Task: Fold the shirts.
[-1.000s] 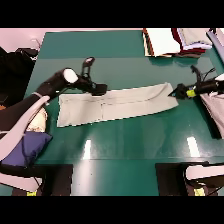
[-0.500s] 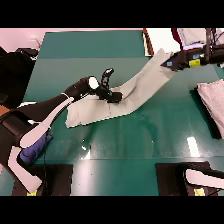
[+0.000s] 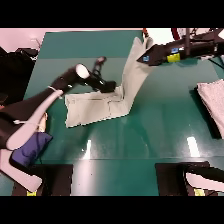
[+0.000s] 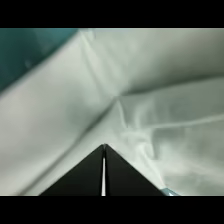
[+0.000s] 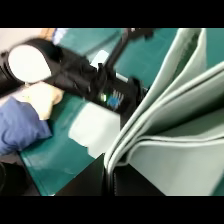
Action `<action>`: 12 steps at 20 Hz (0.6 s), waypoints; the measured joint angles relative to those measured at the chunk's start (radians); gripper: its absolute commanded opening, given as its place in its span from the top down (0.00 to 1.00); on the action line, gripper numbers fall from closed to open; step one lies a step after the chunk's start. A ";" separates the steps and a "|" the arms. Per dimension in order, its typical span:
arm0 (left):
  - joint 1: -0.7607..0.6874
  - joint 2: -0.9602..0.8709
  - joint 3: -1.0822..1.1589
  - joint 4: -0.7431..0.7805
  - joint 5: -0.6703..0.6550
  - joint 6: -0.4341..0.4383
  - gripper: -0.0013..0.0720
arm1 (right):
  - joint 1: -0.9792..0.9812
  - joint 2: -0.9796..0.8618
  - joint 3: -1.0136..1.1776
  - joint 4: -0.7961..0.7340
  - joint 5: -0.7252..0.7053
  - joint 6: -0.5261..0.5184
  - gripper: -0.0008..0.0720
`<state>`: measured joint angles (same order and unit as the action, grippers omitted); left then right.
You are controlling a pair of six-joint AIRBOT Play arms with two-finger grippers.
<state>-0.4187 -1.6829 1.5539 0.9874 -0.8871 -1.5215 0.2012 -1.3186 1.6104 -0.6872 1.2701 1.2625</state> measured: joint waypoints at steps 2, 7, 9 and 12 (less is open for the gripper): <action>0.084 0.097 0.005 0.061 -0.027 0.000 0.95 | 0.083 -0.026 0.002 0.035 -0.051 -0.008 0.97; 0.299 0.363 0.016 0.230 -0.072 0.001 0.95 | 0.364 -0.185 0.021 0.168 -0.287 -0.104 0.61; 0.364 0.441 0.016 0.266 -0.083 0.002 0.95 | 0.469 -0.283 0.078 0.202 -0.378 -0.144 0.53; 0.420 0.507 0.016 0.291 -0.111 0.003 0.95 | 0.547 -0.388 0.177 0.177 -0.415 -0.163 0.57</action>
<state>0.0010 -1.1755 1.5703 1.2785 -0.9977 -1.5181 0.7483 -1.7065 1.7878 -0.5106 0.8547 1.0992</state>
